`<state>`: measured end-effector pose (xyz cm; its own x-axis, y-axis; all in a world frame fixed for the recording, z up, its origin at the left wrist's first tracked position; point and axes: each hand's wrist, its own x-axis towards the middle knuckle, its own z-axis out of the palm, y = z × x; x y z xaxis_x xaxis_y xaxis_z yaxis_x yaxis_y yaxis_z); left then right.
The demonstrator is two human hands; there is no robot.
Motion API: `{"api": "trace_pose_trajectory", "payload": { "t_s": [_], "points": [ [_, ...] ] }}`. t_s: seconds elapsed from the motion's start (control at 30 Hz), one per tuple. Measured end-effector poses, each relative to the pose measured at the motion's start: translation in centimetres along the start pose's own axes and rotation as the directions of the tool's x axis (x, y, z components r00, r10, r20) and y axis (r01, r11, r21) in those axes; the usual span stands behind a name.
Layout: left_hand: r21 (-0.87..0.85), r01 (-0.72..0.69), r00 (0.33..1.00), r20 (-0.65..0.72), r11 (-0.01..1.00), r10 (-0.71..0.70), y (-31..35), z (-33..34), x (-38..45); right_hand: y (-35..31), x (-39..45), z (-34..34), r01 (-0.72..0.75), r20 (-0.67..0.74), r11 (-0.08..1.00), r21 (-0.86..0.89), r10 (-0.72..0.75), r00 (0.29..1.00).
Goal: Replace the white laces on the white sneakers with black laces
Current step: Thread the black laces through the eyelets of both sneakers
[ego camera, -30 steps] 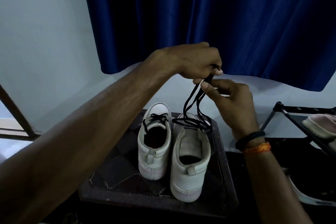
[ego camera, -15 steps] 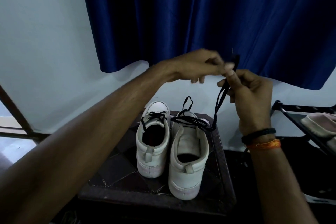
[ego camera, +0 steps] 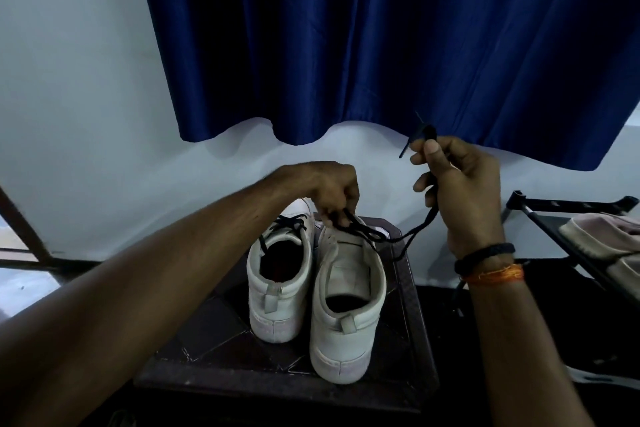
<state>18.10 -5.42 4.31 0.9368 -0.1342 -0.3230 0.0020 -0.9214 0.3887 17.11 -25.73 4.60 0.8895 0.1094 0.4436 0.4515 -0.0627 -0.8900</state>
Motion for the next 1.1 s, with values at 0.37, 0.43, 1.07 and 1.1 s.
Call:
{"api": "trace_pose_trajectory", "payload": {
  "t_s": [0.37, 0.43, 1.07, 1.1],
  "points": [
    [-0.296, -0.255, 0.965, -0.134, 0.921, 0.224, 1.5, 1.9, 1.7, 0.4, 0.0, 0.2, -0.049, 0.130, 0.998, -0.043, 0.054, 0.990],
    [-0.334, -0.251, 0.967, -0.120, 0.909, 0.223, 1.1, 2.3, 1.7, 0.7, -0.1, 0.5, -0.091, 0.187, 0.994, -0.059, 0.100, 0.977],
    [-0.644, -0.294, 0.948, -0.291, 0.707, 0.129, 0.1, 0.7, -1.0, 2.7, 0.1, 0.5, -0.112, 0.229, 0.953, -0.281, 0.179, 0.957],
    [-0.660, -0.281, 0.951, -0.289, 0.696, 0.110, 0.2, 0.8, -1.1, 2.8, 0.2, 0.4, -0.117, 0.241, 0.952, -0.284, 0.189, 0.952]
  ]
}}
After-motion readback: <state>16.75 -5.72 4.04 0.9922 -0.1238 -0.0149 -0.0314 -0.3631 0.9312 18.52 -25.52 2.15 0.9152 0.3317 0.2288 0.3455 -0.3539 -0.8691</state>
